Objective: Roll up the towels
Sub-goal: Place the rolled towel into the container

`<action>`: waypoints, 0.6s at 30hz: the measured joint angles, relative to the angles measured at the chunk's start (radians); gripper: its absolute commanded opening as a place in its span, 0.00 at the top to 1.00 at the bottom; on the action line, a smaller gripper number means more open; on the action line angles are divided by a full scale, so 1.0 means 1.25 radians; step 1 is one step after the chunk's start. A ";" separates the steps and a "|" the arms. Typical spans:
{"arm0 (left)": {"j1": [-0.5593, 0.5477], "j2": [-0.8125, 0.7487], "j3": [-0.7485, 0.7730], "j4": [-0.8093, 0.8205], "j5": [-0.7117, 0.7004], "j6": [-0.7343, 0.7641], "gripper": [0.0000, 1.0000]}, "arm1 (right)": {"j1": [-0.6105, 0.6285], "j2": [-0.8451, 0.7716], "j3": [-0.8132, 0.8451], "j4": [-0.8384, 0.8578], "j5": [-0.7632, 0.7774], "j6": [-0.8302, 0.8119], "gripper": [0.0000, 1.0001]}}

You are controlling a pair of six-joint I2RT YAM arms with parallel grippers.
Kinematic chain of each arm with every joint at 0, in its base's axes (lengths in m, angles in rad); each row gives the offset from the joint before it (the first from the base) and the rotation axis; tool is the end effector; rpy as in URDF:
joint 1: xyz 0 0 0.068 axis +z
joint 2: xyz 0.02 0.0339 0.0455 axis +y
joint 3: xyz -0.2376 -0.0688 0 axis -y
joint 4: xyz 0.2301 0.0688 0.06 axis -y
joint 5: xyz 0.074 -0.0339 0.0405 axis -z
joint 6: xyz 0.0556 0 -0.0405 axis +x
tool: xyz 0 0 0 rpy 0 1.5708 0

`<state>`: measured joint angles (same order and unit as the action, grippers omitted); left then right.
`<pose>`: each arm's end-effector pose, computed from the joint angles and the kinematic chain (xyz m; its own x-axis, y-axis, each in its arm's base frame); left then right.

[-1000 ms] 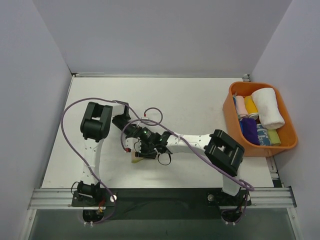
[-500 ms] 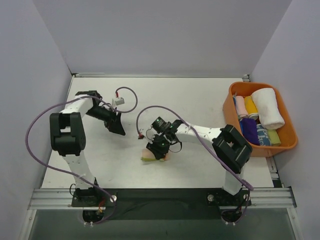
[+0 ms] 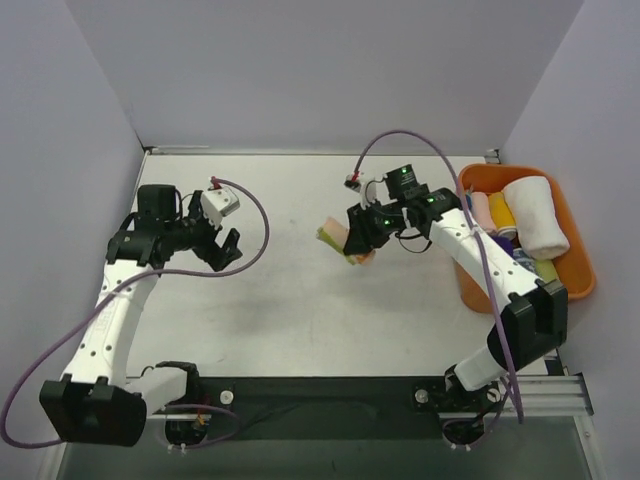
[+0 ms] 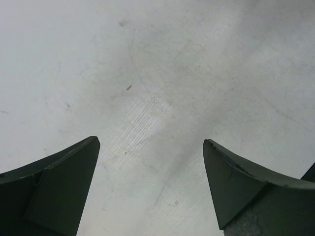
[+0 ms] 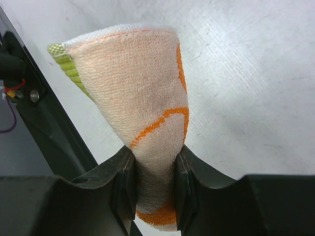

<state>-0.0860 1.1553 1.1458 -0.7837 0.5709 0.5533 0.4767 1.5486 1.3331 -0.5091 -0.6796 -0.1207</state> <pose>0.2360 -0.0505 0.3026 -0.3676 0.4755 -0.7992 0.7559 0.6534 0.0410 0.2862 0.1871 0.2827 -0.4913 -0.3591 -0.7935 -0.8403 0.4351 0.3234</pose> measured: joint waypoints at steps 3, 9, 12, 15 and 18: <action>-0.005 -0.085 -0.039 0.042 -0.021 -0.063 0.03 | -0.034 -0.048 0.032 -0.026 0.003 0.017 1.00; -0.009 -0.085 -0.063 0.035 -0.034 -0.183 0.03 | -0.106 -0.070 0.077 -0.064 0.042 0.033 1.00; -0.009 -0.062 -0.066 0.021 -0.042 -0.218 0.03 | -0.165 -0.075 0.092 -0.104 0.099 0.027 1.00; -0.011 -0.060 -0.066 0.012 -0.045 -0.244 0.03 | -0.222 -0.090 0.116 -0.152 0.167 0.005 1.00; -0.017 -0.035 -0.039 -0.019 -0.046 -0.260 0.03 | -0.289 -0.104 0.157 -0.199 0.244 -0.028 1.00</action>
<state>-0.1074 1.1114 1.0973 -0.8074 0.5129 0.2287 0.1158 1.4185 1.5295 -0.7578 -0.3752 -0.1558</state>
